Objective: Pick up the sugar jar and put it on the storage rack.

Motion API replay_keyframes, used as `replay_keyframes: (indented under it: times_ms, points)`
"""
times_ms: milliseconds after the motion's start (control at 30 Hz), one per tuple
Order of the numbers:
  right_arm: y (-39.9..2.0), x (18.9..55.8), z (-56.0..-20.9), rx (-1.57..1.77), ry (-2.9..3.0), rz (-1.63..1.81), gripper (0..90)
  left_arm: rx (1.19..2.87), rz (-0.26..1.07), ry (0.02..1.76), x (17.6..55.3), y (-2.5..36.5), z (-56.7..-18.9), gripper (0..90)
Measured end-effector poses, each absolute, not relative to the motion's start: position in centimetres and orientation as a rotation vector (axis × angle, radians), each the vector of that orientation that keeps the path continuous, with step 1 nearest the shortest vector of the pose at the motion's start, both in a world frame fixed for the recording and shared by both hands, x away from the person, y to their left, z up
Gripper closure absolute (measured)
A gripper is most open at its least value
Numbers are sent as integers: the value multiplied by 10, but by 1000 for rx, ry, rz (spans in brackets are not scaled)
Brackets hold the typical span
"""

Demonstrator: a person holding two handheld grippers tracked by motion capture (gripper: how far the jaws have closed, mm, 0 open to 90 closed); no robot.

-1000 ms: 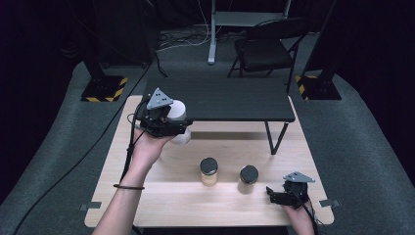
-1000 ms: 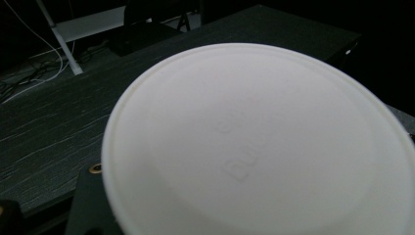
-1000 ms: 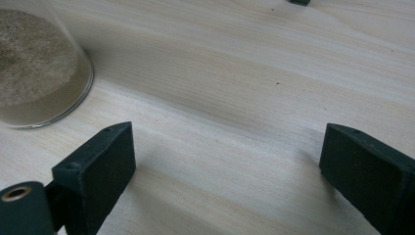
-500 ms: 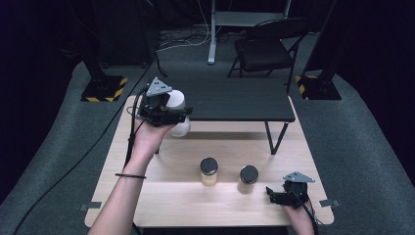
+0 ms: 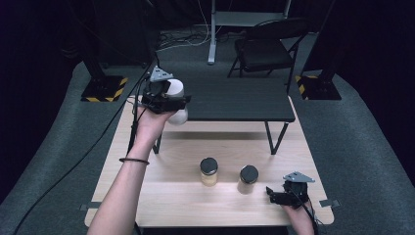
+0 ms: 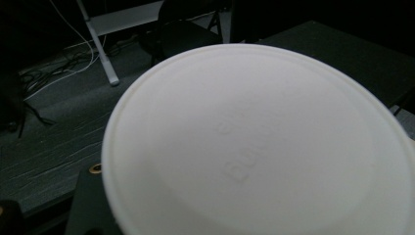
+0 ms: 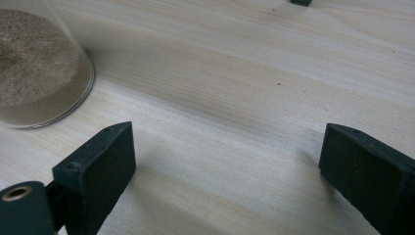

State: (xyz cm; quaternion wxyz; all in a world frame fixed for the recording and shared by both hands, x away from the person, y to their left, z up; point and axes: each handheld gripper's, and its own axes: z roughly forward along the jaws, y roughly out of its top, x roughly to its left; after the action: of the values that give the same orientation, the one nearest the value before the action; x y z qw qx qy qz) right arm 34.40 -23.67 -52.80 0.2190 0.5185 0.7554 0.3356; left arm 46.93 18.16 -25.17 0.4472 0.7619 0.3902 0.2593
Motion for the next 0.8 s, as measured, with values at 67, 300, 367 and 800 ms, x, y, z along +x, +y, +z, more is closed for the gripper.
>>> replay_keyframes:
  times_ms: [67,300,367,800]
  points:
    - [-237,344,-528,1435,2090,929,57,1888,643,975,474,181,-251,359]
    - [-237,344,-528,1436,2090,934,57,1870,635,1001,487,178,-250,359]
    - [-237,344,-528,1437,2090,935,58,1868,635,1009,491,177,-249,359]
    - [-237,345,-528,1434,2094,932,57,1860,622,1067,508,175,-251,358]
